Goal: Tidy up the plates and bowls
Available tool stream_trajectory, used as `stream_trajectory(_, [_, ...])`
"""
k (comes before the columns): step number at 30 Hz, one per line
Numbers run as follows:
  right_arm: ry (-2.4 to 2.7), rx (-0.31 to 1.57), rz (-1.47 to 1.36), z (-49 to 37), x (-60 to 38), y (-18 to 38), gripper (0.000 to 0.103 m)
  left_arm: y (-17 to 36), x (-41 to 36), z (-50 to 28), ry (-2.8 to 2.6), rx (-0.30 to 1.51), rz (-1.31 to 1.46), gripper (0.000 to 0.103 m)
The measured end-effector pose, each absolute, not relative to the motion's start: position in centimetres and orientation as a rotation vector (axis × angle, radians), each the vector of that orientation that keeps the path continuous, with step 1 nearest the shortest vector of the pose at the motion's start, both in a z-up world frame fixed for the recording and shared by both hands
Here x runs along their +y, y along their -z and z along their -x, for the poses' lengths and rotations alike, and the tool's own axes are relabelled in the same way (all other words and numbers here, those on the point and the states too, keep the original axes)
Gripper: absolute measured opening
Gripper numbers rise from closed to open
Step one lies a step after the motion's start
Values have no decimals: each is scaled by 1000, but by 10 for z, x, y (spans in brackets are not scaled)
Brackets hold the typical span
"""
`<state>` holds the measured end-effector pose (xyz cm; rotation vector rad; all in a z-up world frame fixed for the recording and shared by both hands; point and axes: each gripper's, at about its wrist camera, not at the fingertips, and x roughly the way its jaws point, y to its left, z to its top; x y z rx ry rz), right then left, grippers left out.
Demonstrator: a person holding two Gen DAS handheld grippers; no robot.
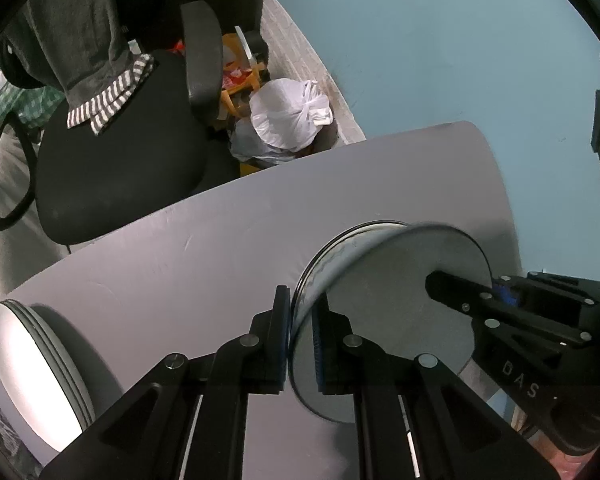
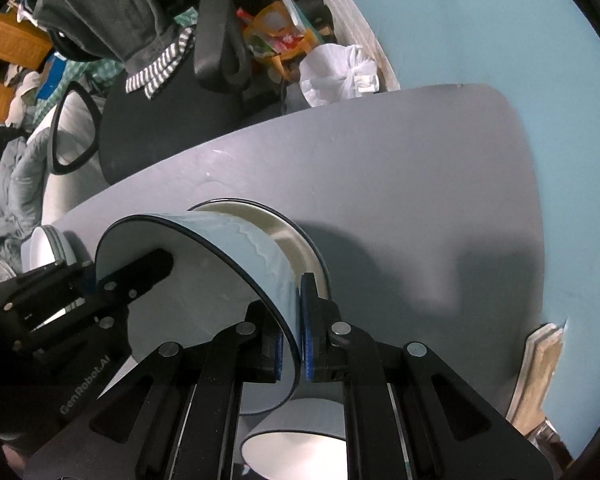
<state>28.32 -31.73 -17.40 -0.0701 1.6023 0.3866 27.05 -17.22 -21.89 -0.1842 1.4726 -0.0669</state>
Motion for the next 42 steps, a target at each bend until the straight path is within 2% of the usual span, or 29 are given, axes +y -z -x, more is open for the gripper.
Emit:
stream_trajectory(5, [-381, 1631, 79, -285, -318, 173, 11, 228, -172, -276, 67, 1520, 183, 14])
stream_trajectory(10, [-379, 1657, 92, -284, -316, 175, 18, 222, -167, -277, 51, 1493, 164, 27])
stream_trajectory(12, [-383, 1661, 98, -282, -314, 174, 26, 219, -165, -277, 53, 1485, 166, 28])
stream_trajectory(14, [-384, 1669, 103, -281, -312, 173, 28, 217, -163, -277, 49, 1482, 170, 31])
stream_trajectory(16, [-376, 1671, 114, -280, -311, 174, 29, 214, -160, -276, 31, 1471, 168, 40])
stream_trajectory(19, [-358, 1668, 108, -279, -311, 171, 31, 208, -155, -273, 20, 1450, 167, 45])
stream_trajectory(21, [-340, 1659, 105, -279, -313, 168, 36, 205, -152, -271, 39, 1446, 178, 50])
stream_trajectory(23, [-327, 1641, 106, -279, -314, 163, 43, 201, -151, -268, 29, 1432, 163, 50])
stream_trajectory(31, [-293, 1576, 94, -271, -321, 144, 44, 178, -149, -254, 40, 1386, 165, 50])
stream_trajectory(36, [-273, 1496, 104, -261, -321, 122, 53, 155, -143, -242, 38, 1338, 174, 52])
stream_trajectory(42, [-264, 1399, 113, -250, -318, 91, 57, 123, -135, -226, 56, 1280, 210, 53])
